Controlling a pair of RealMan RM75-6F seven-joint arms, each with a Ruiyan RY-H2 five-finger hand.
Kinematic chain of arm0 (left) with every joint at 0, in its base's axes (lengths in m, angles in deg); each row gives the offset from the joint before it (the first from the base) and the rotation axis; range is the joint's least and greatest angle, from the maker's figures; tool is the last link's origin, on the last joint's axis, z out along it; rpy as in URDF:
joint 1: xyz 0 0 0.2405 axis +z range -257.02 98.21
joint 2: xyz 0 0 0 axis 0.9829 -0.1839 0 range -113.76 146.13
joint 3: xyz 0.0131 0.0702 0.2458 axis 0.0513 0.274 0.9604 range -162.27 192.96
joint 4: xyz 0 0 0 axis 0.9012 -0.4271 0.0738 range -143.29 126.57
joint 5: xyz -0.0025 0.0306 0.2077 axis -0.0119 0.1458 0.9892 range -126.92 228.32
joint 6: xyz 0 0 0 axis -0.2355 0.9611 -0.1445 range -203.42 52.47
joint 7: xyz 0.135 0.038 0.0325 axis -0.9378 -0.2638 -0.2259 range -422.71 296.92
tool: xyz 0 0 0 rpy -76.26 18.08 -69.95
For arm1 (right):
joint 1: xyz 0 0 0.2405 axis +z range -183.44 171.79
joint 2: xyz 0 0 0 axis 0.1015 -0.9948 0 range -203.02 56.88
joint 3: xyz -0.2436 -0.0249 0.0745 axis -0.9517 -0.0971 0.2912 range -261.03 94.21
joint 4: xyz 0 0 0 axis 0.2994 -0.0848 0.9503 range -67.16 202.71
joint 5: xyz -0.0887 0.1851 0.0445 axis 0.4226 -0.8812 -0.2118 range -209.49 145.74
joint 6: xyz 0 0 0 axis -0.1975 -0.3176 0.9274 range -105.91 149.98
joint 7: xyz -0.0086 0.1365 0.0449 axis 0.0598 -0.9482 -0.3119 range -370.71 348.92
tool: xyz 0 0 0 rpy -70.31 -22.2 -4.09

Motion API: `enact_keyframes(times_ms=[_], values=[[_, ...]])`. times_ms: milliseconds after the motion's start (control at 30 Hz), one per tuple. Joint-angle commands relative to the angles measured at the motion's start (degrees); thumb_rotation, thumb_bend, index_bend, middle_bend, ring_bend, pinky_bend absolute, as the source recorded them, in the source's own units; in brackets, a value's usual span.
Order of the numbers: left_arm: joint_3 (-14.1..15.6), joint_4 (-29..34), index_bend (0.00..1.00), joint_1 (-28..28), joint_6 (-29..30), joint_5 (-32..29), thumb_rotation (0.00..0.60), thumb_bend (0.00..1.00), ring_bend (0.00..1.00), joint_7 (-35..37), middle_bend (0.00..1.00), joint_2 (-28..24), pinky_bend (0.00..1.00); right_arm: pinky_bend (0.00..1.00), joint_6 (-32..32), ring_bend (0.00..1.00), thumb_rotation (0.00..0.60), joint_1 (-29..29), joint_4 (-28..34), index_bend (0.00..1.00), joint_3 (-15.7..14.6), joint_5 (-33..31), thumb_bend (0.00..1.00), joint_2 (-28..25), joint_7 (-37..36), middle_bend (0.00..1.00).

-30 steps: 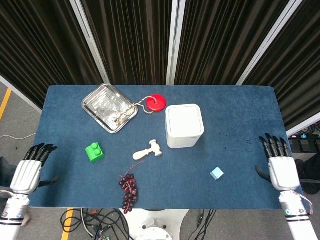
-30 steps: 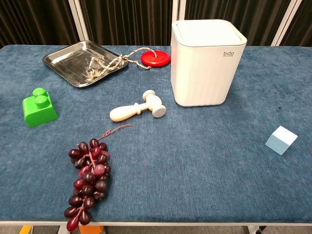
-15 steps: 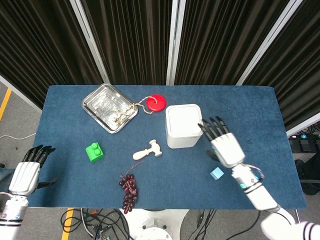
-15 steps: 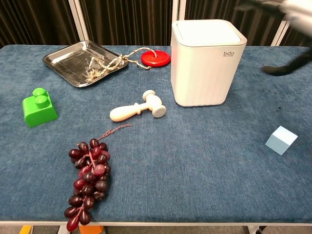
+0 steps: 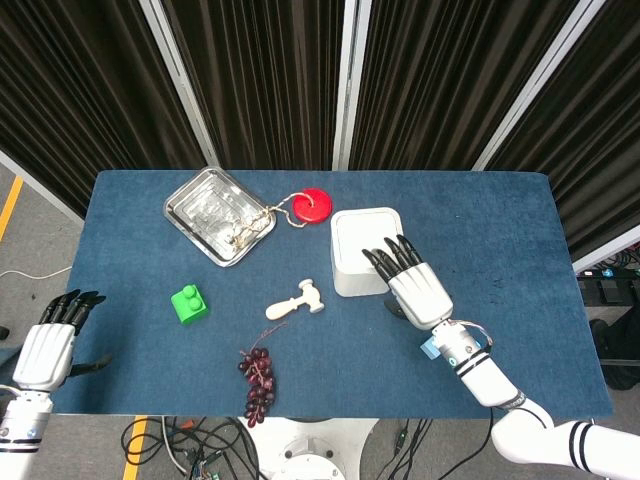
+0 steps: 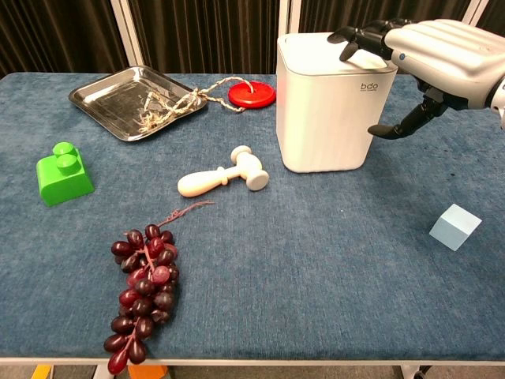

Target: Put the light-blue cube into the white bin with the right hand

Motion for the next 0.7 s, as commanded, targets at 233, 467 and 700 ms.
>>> enact_keyframes(times_ms=[233, 467, 700], values=[[-0.1, 0.1, 0.17, -0.1, 0.0, 0.1, 0.6, 0.05, 0.07, -0.3, 0.13, 0.0, 0.12, 0.0, -9.0, 0.0, 0.6, -2.1, 2.4, 0.0, 0.3, 6.5, 0.15, -2.4, -5.7, 0.12], [0.0, 0.3, 0.17, -0.3, -0.3, 0.3, 0.6, 0.05, 0.07, -0.6, 0.13, 0.1, 0.12, 0.0, -16.6, 0.0, 0.6, -7.6, 7.0, 0.0, -3.9, 13.3, 0.15, -9.8, -9.0, 0.06], [0.1, 0.6, 0.17, -0.3, -0.4, 0.2, 0.6, 0.05, 0.07, -1.2, 0.13, 0.3, 0.12, 0.0, -13.5, 0.0, 0.6, -11.6, 8.9, 0.0, -11.0, 12.3, 0.15, -15.7, -10.0, 0.12]])
